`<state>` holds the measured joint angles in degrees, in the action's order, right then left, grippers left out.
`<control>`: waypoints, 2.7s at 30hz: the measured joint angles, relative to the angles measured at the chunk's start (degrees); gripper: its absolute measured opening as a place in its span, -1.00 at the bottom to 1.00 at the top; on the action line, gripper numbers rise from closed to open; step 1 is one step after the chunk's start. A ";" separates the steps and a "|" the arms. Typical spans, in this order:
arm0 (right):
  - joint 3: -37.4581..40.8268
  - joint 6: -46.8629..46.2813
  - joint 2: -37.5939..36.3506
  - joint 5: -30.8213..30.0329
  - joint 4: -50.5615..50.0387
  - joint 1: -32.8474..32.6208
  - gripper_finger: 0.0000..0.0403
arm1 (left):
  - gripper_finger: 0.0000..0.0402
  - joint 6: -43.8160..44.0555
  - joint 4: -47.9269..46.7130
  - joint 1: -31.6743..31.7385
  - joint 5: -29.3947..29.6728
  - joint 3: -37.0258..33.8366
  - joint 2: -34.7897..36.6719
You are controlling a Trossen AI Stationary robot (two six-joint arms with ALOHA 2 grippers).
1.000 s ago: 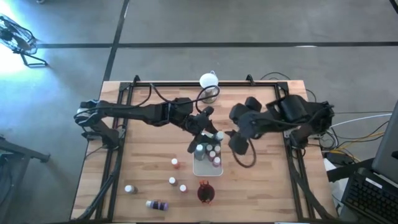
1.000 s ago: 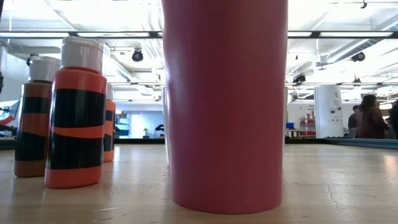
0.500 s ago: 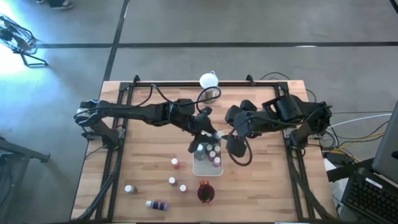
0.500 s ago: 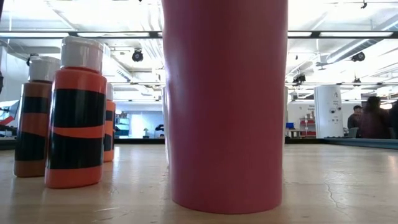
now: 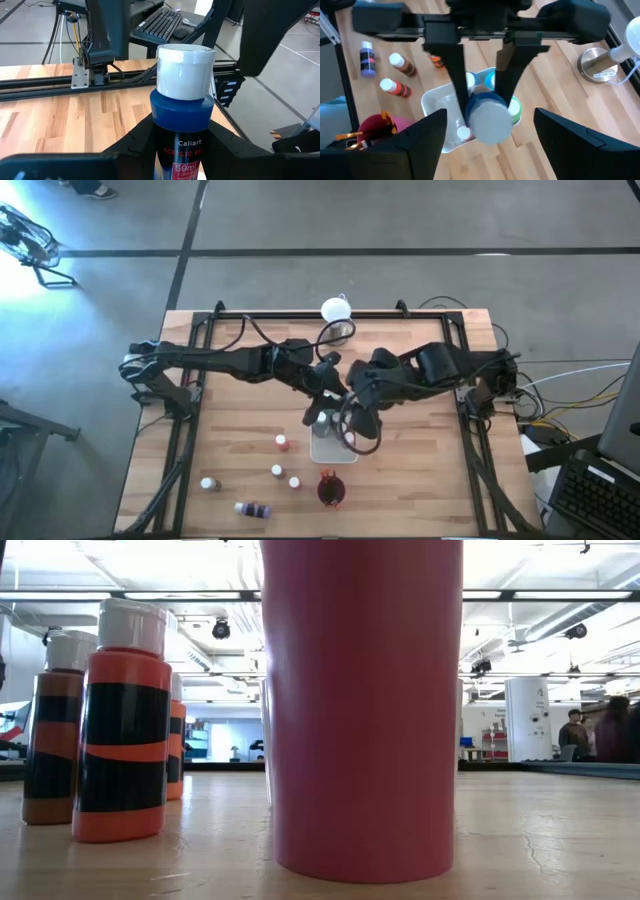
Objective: Pick & Place Paint Supplies
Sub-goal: Put the blue paint bottle into the white bin
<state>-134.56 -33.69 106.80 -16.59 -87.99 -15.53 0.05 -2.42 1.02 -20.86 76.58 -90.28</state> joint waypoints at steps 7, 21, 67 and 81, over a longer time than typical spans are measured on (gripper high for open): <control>0.00 0.66 -0.07 -0.03 0.17 0.17 0.36 | -0.39 0.00 -0.17 0.00 -0.01 0.00 0.00; 0.49 1.09 0.09 0.01 0.22 0.91 0.24 | -0.39 0.00 -0.17 0.00 -0.03 0.00 0.00; 3.98 3.64 -0.17 1.72 3.07 2.27 0.14 | -0.39 0.00 -1.06 -0.01 -0.28 0.00 0.02; 3.96 3.92 -0.22 4.67 3.12 2.60 -0.44 | -0.39 -0.11 -1.50 0.00 -0.09 0.00 0.01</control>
<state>-130.61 -29.77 106.59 -11.92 -84.87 -12.93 -0.05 -3.92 1.02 -20.95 76.58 -90.27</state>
